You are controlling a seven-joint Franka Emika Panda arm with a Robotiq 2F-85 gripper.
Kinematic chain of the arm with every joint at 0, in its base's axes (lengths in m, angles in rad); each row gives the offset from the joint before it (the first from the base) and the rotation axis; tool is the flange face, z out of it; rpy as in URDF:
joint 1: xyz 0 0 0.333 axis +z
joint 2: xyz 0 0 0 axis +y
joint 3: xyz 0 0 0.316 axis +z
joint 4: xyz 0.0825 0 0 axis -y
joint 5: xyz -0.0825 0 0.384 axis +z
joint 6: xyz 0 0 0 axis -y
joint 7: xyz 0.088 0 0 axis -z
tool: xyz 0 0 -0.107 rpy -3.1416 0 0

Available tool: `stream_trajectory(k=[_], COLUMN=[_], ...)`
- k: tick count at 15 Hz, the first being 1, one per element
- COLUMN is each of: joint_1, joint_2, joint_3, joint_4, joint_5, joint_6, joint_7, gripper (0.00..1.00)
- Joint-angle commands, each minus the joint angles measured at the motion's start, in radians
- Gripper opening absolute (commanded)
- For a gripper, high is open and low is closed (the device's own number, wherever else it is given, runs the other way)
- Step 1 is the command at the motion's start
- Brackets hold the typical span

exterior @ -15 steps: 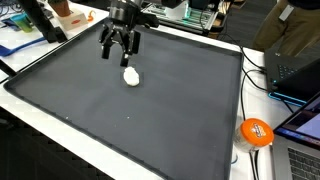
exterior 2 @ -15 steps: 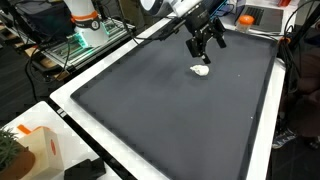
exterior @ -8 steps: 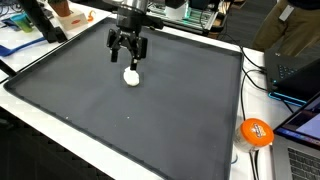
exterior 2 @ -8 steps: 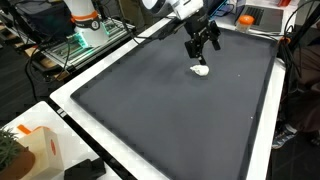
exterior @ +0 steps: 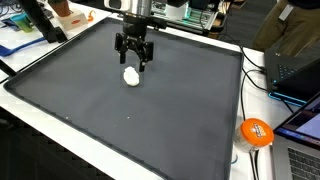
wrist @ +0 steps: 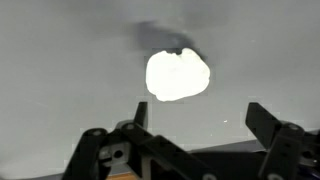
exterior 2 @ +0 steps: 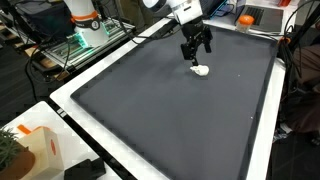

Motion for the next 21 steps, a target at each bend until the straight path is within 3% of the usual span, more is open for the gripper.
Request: stream_trajectory(k=[1, 7, 12, 15, 18, 19, 21], joint_1=[-0.005, 0.02, 0.003, -0.04, -0.096, -0.055, -0.077], joint_2=[0.001, 0.02, 0.0, -0.006, -0.018, 0.013, 0.007], joint_3=[0.005, -0.032, -0.028, 0.034, 0.101, 0.063, 0.091], joint_4=[0.003, -0.005, -0.088, -0.135, -0.173, -0.128, -0.142], joint_5=[0.004, -0.002, 0.005, 0.016, 0.0, 0.022, 0.019], joint_6=[0.0, 0.019, 0.055, 0.161, 0.17, 0.162, 0.163], joint_7=[-0.007, 0.007, -0.009, -0.017, -0.021, -0.022, -0.022], gripper=[1.0, 1.0, 1.0, 1.0, 1.0, 1.0, 1.0])
